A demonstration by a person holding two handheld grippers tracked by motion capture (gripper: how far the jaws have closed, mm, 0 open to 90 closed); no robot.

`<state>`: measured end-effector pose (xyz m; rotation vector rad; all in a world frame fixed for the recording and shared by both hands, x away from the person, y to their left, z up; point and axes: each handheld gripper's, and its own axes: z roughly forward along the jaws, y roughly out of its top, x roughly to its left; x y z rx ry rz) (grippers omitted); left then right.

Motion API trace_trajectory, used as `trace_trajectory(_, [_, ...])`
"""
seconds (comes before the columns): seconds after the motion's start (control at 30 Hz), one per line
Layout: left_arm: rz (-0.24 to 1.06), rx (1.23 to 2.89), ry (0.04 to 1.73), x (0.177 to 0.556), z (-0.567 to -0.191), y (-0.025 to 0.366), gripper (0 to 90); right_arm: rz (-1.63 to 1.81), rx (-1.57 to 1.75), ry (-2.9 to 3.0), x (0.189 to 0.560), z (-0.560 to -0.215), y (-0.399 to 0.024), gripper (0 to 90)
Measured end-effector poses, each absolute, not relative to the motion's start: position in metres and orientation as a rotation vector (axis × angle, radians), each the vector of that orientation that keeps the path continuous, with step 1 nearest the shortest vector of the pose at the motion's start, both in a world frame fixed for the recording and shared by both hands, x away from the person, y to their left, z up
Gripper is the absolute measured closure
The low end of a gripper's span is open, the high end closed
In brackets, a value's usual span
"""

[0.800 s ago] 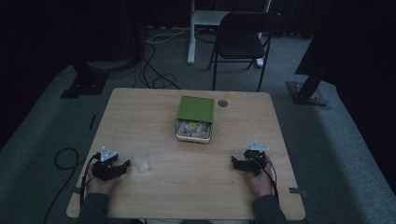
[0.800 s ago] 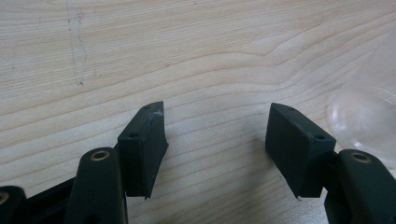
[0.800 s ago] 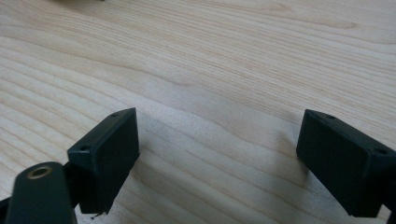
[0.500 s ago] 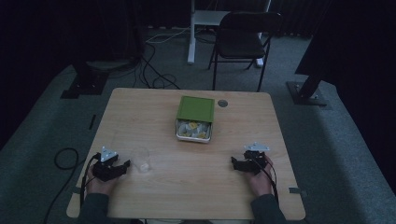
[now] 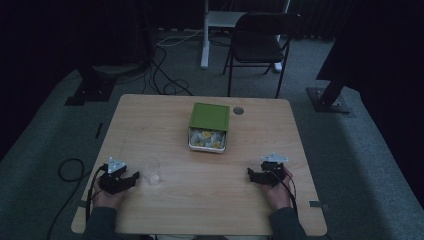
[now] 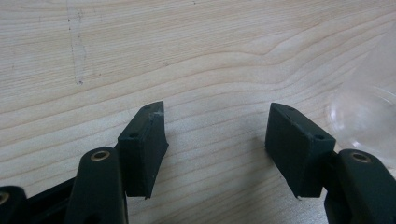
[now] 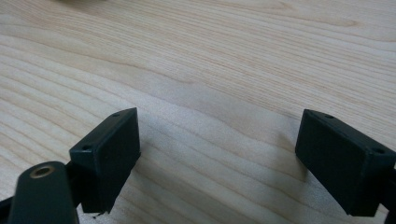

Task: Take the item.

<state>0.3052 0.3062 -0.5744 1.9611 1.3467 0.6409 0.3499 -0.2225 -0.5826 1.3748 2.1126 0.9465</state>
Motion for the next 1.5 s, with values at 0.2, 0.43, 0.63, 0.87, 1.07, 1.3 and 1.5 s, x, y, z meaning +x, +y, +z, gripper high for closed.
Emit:
trace_trajectory(0.2, [0.641, 1.961, 1.347, 0.305, -0.574, 0.306, 39.3, 0.944, 1.381, 2.108, 0.350, -0.582, -0.222, 13.9])
trace_trajectory(0.43, [0.641, 1.961, 1.348, 0.305, -0.574, 0.306, 39.3, 0.914, 1.383, 2.111, 0.347, -0.580, -0.220, 17.0])
trace_trajectory(0.63, [0.641, 1.960, 1.348, 0.305, -0.574, 0.306, 39.3, 0.927, 1.345, 2.108, 0.341, -0.573, -0.215, 20.6])
trace_trajectory(0.87, [0.641, 1.960, 1.349, 0.305, -0.574, 0.306, 39.3, 0.953, 1.324, 2.127, 0.337, -0.566, -0.209, 23.1])
trace_trajectory(1.07, [0.641, 1.960, 1.349, 0.305, -0.574, 0.306, 39.3, 0.987, 1.276, 2.170, 0.335, -0.559, -0.201, 23.1])
trace_trajectory(1.3, [0.641, 1.960, 1.349, 0.305, -0.574, 0.306, 39.3, 1.001, 1.245, 2.193, 0.334, -0.553, -0.192, 24.9])
trace_trajectory(1.5, [0.641, 1.960, 1.349, 0.305, -0.574, 0.306, 39.3, 1.019, 1.216, 2.203, 0.334, -0.548, -0.183, 25.4])
